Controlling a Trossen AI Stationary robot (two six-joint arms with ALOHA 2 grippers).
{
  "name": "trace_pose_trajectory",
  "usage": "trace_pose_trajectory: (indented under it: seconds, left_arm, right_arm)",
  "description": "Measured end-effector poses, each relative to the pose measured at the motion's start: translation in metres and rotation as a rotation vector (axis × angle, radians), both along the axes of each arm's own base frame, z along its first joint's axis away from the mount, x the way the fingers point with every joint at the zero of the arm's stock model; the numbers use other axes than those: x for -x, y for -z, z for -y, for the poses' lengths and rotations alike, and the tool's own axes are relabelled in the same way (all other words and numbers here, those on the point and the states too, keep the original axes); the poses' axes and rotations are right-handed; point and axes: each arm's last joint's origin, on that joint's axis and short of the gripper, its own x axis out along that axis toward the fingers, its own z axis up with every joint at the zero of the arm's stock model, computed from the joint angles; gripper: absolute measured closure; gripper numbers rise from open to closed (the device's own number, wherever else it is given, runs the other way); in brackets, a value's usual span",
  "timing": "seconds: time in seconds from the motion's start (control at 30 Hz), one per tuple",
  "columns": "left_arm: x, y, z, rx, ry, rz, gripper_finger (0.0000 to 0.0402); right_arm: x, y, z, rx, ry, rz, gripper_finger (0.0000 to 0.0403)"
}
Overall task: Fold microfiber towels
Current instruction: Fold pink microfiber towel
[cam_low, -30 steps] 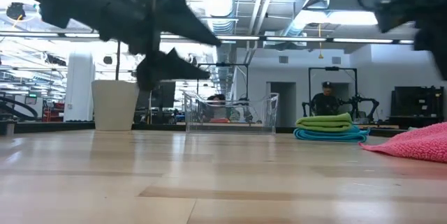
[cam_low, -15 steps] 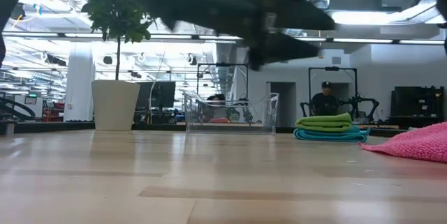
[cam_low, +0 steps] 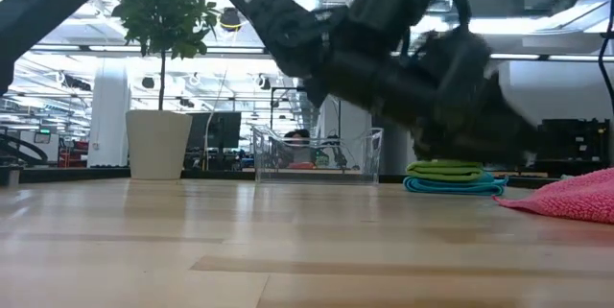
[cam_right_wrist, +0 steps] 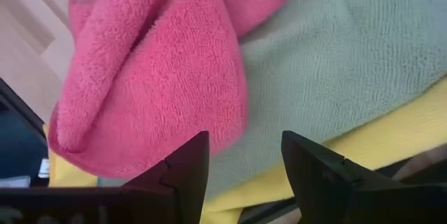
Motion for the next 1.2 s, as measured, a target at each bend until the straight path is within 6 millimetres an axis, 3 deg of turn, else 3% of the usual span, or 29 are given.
trace_pose_trajectory:
  seconds: [0.33,0.63,0.9,1.03,1.2]
  left_arm:
    - [0.002,0.011,-0.008,-0.083,-0.087,-0.077,0.0146]
    - [0.005,0.015,-0.009,-0.089,-0.089,-0.137,0.0234]
    - [0.005,0.015,-0.009,-0.087,-0.115,-0.142,0.0388]
    - [0.006,0.014,-0.009,-0.039,-0.163,-0.170,0.0399]
    - [0.016,-0.004,-0.004,-0.018,-0.153,-0.274,0.0401]
  right_arm:
    - [0.000,0.000,0.000,0.046,-0.022,0.080,0.0200]
    - [0.000,0.000,-0.001,0.043,-0.024,0.098,0.0200]
    - [-0.001,-0.001,-0.002,0.041,-0.029,0.101,0.0200]
    - [-0.002,-0.001,-0.002,0.035,-0.027,0.114,0.0200]
    - [-0.004,-0.010,-0.005,0.027,-0.021,0.149,0.0200]
